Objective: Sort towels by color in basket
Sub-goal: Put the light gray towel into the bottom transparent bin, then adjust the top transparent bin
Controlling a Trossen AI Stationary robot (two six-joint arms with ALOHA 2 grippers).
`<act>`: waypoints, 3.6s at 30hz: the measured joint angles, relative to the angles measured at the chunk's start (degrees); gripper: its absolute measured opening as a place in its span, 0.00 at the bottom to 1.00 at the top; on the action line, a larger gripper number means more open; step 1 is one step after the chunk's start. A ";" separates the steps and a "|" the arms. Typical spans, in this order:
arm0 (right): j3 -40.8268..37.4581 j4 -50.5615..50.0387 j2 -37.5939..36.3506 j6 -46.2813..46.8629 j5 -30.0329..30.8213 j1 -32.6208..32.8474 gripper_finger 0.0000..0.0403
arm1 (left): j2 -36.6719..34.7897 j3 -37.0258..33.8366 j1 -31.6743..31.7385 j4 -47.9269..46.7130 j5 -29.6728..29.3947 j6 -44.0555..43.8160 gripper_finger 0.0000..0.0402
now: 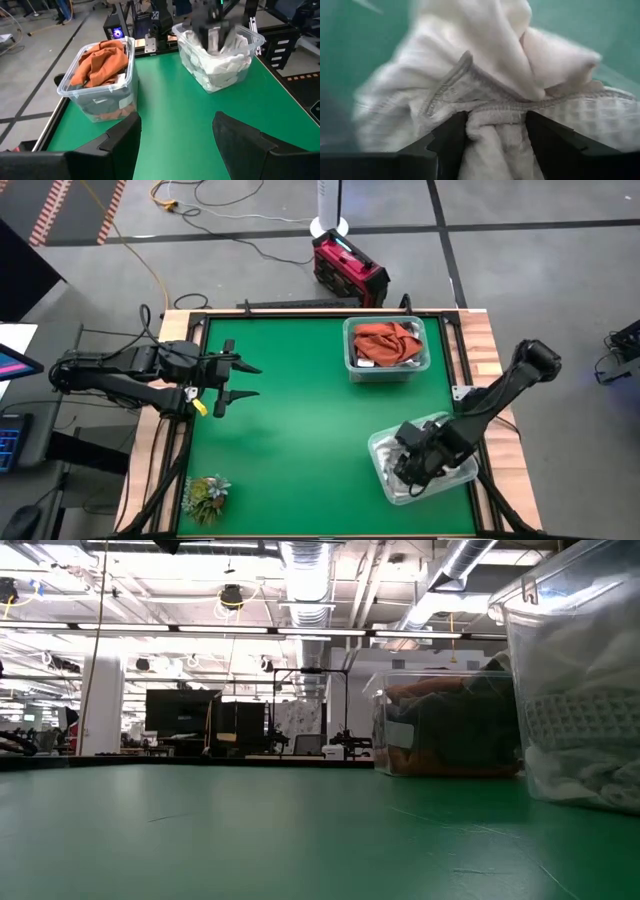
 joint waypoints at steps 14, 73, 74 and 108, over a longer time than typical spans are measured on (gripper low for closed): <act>6.96 -14.33 -11.99 -4.38 27.97 -0.52 0.59 | -0.68 -2.84 0.00 4.42 -0.88 -2.94 0.59; -57.97 63.44 -59.75 -56.56 -19.36 -49.16 0.59 | -43.76 -45.07 11.61 16.87 -2.56 -12.07 0.59; -57.98 63.64 -60.23 -54.62 -19.51 -49.27 0.59 | -43.57 -45.07 11.61 17.19 -2.56 -11.41 0.59; -58.02 64.07 -60.53 -51.43 -19.52 -50.09 0.59 | -43.36 -44.92 11.63 5.15 -2.99 -28.42 0.59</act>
